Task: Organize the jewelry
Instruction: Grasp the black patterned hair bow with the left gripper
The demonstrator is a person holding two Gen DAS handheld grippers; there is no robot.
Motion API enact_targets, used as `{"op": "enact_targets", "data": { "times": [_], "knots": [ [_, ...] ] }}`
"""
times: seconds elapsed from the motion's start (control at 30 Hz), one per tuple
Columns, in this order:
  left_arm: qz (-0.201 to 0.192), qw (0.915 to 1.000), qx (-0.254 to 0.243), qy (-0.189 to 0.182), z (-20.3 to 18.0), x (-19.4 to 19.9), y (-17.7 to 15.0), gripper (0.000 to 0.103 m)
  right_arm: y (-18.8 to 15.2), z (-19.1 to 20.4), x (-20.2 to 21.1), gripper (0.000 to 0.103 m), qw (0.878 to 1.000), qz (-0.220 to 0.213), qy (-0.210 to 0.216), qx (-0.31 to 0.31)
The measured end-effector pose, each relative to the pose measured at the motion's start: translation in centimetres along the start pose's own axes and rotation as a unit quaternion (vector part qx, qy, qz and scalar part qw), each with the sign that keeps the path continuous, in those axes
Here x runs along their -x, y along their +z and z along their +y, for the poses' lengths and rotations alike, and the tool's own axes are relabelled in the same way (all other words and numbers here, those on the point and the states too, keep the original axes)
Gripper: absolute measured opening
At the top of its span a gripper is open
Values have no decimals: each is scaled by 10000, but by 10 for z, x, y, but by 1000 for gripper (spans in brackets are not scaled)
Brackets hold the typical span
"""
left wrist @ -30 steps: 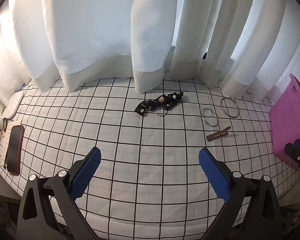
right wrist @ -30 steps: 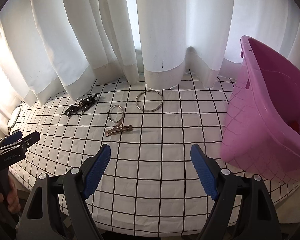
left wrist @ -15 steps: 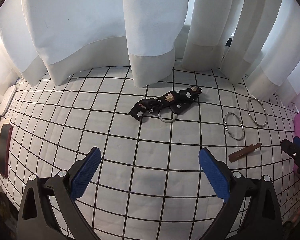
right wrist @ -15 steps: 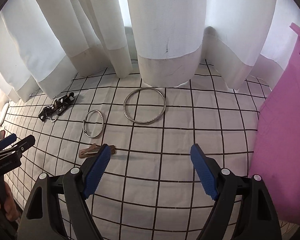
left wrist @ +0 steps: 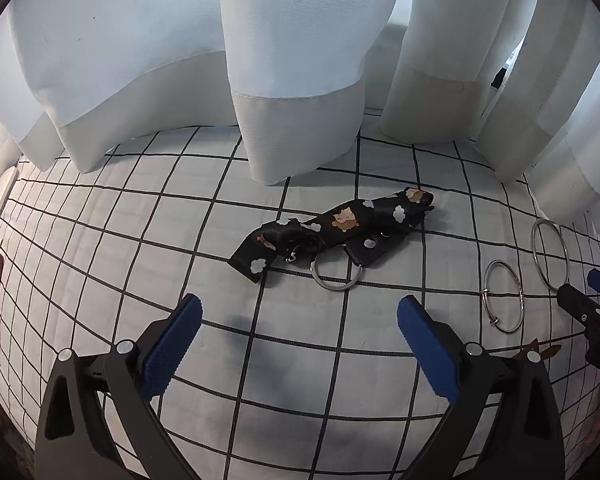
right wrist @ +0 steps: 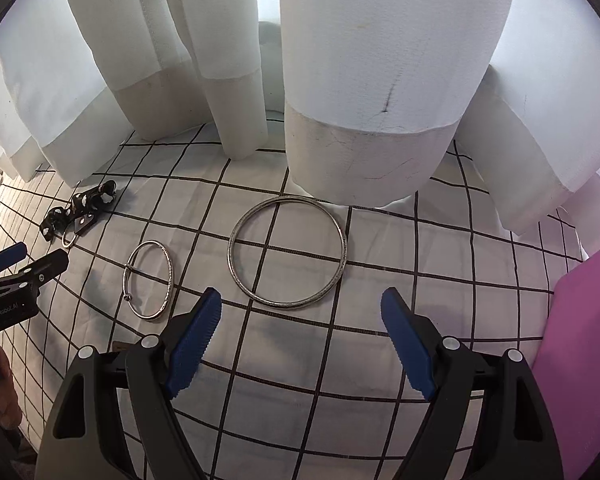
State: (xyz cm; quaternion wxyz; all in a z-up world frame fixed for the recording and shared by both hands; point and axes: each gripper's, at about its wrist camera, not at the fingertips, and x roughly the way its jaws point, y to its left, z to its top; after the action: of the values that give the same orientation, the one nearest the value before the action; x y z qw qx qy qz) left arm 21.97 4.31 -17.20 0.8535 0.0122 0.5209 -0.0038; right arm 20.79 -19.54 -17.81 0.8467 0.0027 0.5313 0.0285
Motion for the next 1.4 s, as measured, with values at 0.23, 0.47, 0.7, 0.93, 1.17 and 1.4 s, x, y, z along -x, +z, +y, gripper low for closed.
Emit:
{"op": "enact_targets", "data": {
  "times": [0.23,0.47,0.7,0.93,1.17,1.4],
  "knots": [
    [10,10000,-16,88,0,-15,14,96,13,7,-21,78,9997,116,-129,157],
    [-25,10000,17,57,-2,-28,25,96,27,0,-36,83,9999,-11,-83,85],
    [-157,9998,78,-36,-7,-46,53,97,40,-3,-49,94,9998,-157,-78,96],
    [-380,9992,115,-26,-16,-55,63,97,41,-5,-54,94,9989,-426,-36,199],
    [-466,9989,33,-97,-23,-44,55,65,37,-3,-45,78,9986,-470,35,249],
    [-446,9989,-96,-123,-26,-36,54,14,24,-1,-37,71,9985,-506,72,214]
  ]
}}
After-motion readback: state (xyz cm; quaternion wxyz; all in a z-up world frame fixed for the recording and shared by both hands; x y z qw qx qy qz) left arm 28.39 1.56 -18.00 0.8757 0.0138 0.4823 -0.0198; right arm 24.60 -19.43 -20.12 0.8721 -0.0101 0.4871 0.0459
